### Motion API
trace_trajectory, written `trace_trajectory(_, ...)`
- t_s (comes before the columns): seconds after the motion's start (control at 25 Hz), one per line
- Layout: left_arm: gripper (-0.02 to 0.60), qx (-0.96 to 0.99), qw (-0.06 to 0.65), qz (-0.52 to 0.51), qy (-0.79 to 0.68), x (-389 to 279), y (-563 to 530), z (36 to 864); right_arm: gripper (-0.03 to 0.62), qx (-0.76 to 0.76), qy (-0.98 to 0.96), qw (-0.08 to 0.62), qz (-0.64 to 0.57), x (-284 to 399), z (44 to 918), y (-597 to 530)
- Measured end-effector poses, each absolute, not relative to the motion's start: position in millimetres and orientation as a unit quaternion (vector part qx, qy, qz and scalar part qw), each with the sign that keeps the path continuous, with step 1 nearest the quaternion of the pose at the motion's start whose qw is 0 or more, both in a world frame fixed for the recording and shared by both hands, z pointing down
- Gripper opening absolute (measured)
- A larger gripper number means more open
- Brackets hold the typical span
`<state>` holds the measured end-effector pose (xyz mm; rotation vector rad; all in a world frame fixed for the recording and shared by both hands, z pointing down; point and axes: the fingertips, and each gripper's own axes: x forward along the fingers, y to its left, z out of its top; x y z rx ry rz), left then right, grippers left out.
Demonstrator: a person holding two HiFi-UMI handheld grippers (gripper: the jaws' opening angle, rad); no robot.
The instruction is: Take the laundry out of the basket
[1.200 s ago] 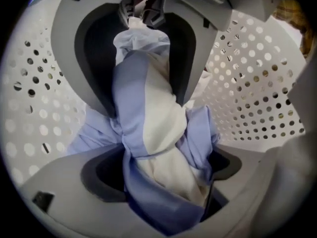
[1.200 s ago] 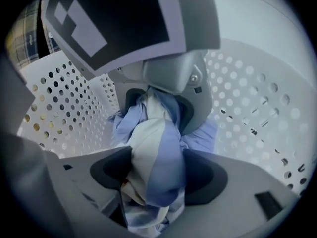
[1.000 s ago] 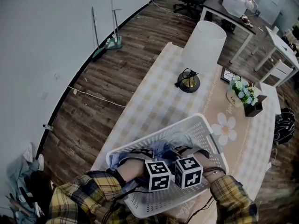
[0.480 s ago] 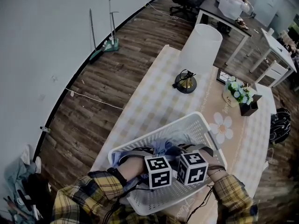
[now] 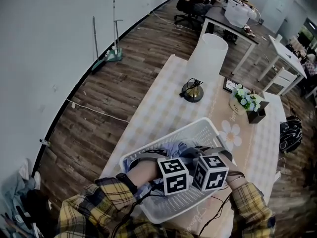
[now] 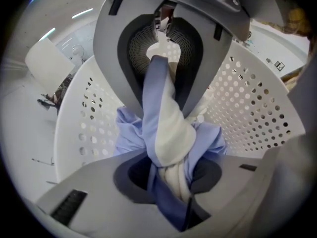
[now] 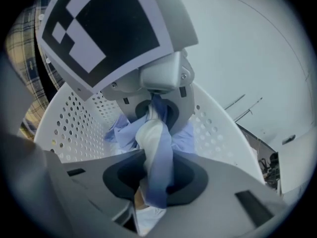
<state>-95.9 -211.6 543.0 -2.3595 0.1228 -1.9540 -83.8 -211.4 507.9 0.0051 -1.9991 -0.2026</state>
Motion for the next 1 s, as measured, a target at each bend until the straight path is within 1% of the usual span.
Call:
trace_trajectory(0.44, 0.167, -0.81, 0.101, -0.572, 0.076, -89.5, -215.2, 457.5, 0.126, 0.134, -0.835, 0.523, -0.108, -82.5, 420.6, -210.8)
trace_trajectory(0.72, 0.166, -0.838, 0.138, -0.52, 0.093, -83.9, -198.6, 392.9, 0.124, 0.253, -0.832, 0.478, -0.119, -76.7, 356.4, -190.7)
trace_trajectory(0.84, 0.166, -0.843, 0.154, -0.507, 0.098, -73.6, -186.8, 370.6, 0.124, 0.292, -0.829, 0.459, -0.13, -67.1, 334.0, -177.4)
trace_trajectory(1.0, 0.166, -0.851, 0.169, -0.486, 0.106, -42.7, -167.5, 347.5, 0.124, 0.33, -0.82, 0.444, -0.149, -38.3, 309.0, -157.2)
